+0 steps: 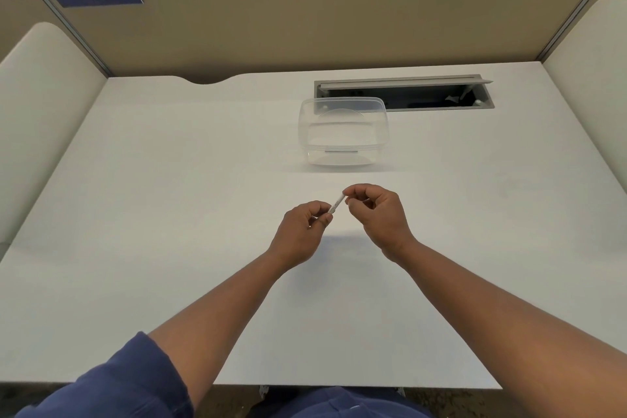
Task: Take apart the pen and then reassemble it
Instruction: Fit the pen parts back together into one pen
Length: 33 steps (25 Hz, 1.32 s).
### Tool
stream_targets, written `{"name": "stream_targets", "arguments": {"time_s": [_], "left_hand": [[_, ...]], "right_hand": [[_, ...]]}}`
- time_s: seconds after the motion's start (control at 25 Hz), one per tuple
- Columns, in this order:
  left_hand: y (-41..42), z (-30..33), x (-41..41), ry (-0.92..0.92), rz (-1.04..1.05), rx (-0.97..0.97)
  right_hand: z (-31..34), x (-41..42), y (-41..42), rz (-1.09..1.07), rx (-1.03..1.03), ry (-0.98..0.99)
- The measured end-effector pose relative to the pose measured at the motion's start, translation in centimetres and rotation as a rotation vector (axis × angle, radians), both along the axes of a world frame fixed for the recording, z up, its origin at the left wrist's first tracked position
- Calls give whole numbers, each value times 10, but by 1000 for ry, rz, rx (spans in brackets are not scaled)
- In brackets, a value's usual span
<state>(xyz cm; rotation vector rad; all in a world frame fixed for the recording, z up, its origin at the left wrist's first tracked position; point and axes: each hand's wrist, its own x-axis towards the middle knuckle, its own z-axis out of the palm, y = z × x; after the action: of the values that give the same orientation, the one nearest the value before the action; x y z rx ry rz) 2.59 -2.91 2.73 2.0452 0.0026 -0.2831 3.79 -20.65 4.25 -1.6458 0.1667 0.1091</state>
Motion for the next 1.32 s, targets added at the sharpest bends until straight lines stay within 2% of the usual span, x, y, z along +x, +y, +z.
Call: {"name": "stream_targets", "arguments": {"time_s": [0.2,0.44,0.64,1.32], "left_hand": [[0,-2,0,4,14,-3],[1,-2,0,5,49,-28],[0,-3,-1,3,51,-31],[1,-6,-2,23,55,-39]], "right_hand": [[-8,2,-10,-80,-52,10],[-34,-4,-43,-232,-394,209],[-51,-15,-67,-200,-601,295],[-54,-7,-66,-97,-750,410]]}}
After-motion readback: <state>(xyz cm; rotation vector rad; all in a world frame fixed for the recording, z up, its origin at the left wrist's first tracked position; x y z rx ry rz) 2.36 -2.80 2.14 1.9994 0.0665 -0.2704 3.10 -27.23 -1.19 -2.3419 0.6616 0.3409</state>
